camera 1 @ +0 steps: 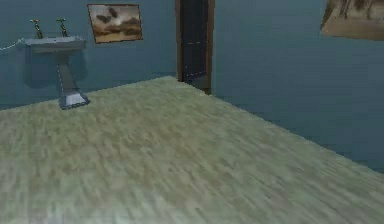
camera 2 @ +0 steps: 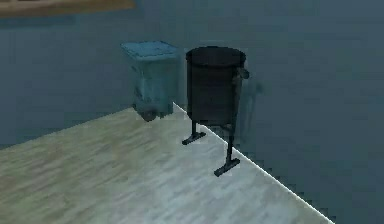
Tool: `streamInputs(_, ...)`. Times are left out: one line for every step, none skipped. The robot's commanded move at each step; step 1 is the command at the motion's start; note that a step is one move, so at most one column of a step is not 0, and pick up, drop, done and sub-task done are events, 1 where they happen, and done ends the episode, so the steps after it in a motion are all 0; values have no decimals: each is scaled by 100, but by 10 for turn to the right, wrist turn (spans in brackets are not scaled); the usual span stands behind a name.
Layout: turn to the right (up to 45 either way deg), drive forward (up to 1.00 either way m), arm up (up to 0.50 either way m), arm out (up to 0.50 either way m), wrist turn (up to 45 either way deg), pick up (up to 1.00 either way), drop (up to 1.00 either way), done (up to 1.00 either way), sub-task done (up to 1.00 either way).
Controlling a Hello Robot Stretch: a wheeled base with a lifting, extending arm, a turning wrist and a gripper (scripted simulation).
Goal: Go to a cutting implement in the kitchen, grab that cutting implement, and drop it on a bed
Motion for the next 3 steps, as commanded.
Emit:
streamInputs(0, 100, 0, 0, 0, 0, 0, 0, 0)
streamInputs(0, 100, 0, 0, 0, 0, 0, 0, 0)
streamInputs(0, 100, 0, 0, 0, 0, 0, 0, 0)
